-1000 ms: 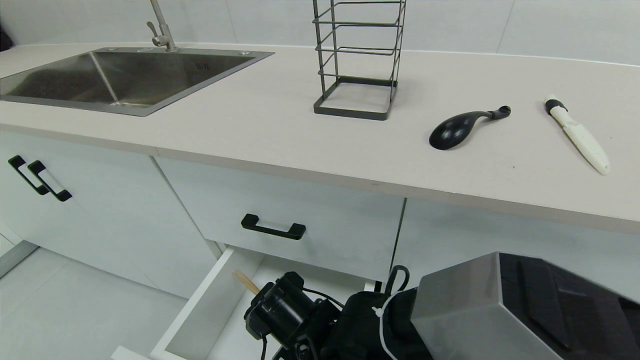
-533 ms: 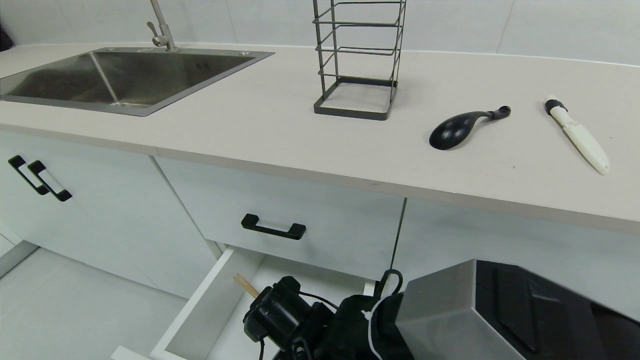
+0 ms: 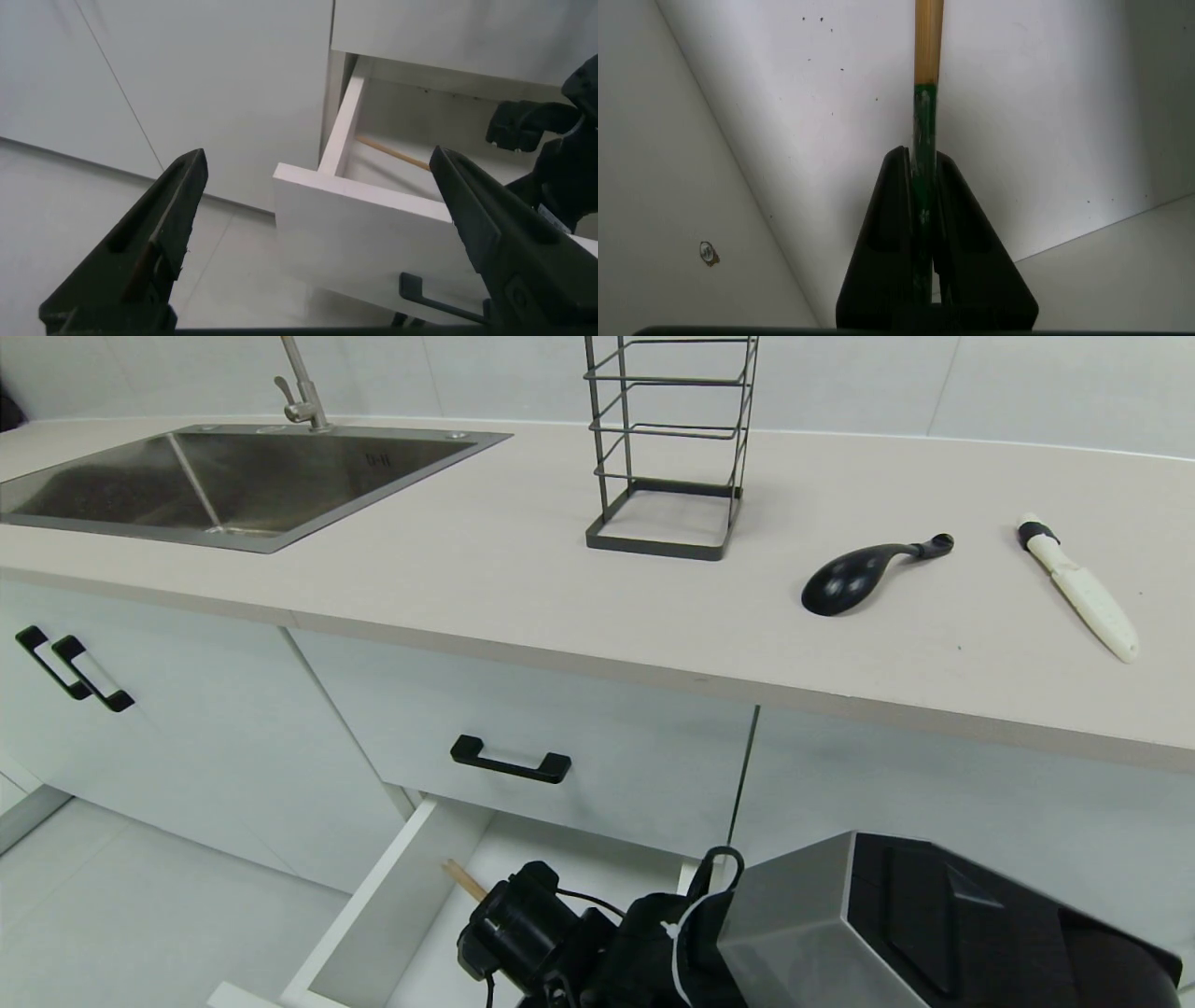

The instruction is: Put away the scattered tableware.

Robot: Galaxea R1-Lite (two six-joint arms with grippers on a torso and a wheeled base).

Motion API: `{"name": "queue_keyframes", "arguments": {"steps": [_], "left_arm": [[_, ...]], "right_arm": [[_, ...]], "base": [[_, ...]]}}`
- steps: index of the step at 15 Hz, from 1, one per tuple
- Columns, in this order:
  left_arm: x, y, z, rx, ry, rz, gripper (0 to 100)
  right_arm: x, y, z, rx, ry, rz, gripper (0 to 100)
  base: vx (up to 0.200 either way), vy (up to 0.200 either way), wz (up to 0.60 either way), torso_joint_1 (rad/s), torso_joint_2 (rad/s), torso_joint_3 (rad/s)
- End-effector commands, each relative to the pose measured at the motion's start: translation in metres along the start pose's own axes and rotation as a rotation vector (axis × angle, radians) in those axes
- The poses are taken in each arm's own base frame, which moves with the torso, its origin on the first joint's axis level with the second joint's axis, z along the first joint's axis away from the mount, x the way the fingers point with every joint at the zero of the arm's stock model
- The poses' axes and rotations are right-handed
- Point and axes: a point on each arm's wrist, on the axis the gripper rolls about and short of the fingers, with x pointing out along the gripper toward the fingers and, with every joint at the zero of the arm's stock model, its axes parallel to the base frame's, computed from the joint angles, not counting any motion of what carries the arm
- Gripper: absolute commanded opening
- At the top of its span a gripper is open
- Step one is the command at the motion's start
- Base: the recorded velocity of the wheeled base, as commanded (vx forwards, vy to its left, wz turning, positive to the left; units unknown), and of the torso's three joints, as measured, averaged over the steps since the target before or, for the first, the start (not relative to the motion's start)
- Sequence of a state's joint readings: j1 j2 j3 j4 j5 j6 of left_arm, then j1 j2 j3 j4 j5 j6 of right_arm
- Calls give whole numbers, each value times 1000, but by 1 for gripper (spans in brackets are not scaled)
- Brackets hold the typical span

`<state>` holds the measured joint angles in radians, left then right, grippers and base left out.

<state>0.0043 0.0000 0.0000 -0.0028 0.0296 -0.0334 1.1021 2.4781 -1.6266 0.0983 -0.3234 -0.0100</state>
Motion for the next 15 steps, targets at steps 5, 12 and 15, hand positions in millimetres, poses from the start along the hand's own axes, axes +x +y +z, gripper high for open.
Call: {"name": "queue_keyframes", "arguments": {"steps": [5, 12, 15], "left_arm": [[0, 0, 0, 0, 0, 1, 100], [0, 0, 0, 0, 0, 0, 100], [0, 0, 0, 0, 0, 0, 100]], "right_arm": [[-2, 0, 6, 0, -24, 0, 100], [-109, -4, 32, 4, -203, 48, 100], [-152, 1, 22, -8, -276, 84, 100]], "base": [[0, 0, 0, 0, 0, 0], [0, 0, 0, 0, 0, 0], [0, 0, 0, 0, 0, 0]]}}
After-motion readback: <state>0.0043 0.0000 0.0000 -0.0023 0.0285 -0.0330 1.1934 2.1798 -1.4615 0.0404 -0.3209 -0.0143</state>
